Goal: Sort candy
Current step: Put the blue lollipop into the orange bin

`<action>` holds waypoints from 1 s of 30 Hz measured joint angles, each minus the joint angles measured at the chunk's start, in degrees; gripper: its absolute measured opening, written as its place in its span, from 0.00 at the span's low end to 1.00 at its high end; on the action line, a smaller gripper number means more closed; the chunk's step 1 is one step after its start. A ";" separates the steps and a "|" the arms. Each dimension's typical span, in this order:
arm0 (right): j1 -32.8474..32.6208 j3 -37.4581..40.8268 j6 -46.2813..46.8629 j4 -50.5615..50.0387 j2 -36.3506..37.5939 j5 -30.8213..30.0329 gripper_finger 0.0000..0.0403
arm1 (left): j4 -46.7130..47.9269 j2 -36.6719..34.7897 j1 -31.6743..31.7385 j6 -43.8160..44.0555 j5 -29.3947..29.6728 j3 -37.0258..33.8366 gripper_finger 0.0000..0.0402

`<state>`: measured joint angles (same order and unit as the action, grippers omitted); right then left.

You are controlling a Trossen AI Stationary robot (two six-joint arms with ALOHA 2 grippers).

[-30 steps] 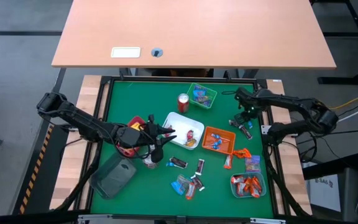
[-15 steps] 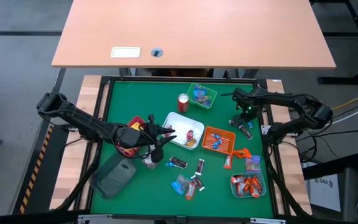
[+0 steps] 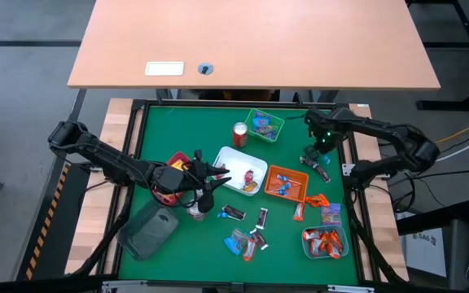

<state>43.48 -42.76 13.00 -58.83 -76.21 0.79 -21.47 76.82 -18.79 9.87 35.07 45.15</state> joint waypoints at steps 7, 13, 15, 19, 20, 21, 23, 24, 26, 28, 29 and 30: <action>-1.94 -6.01 0.02 -0.81 6.16 4.98 0.01 | 0.01 0.00 0.00 0.00 0.00 0.00 0.25; -9.83 -9.11 0.63 -0.54 9.52 8.19 0.02 | -0.01 0.00 0.02 0.00 0.02 0.00 0.25; -13.43 -9.31 1.61 0.81 10.01 9.07 0.01 | -0.01 0.00 0.02 0.00 0.01 0.00 0.25; -20.57 -9.31 2.05 2.97 10.06 9.97 0.01 | -0.01 0.00 0.02 0.00 0.02 0.00 0.25; -22.24 -9.33 2.07 3.37 10.08 9.97 0.02 | -0.01 0.00 0.02 0.00 0.02 0.00 0.25; -23.89 -9.33 2.10 3.91 10.08 9.99 0.02 | -0.01 0.00 0.02 0.00 0.02 0.00 0.25; -27.13 -9.34 2.14 5.06 10.08 9.99 0.01 | -0.01 0.00 0.02 0.00 0.02 0.00 0.25; -28.61 -9.34 2.16 5.76 10.08 10.00 0.01 | -0.01 0.00 0.02 0.00 0.02 0.00 0.25; -31.27 -9.34 2.16 6.96 10.08 10.01 0.01 | -0.01 0.00 0.02 0.00 0.02 0.00 0.25; -33.63 -9.34 2.16 8.08 10.08 10.01 0.01 | -0.01 0.00 0.02 0.00 0.02 0.00 0.25; -34.77 -9.34 2.16 8.83 10.08 10.01 0.01 | -0.01 0.00 0.02 0.00 0.01 0.00 0.25; -35.85 -9.34 2.16 9.51 10.08 10.01 0.02 | -0.01 0.00 0.02 0.00 0.02 0.00 0.25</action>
<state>7.63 -52.10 15.16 -49.33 -66.13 10.81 -21.47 76.82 -18.76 9.87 35.09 45.15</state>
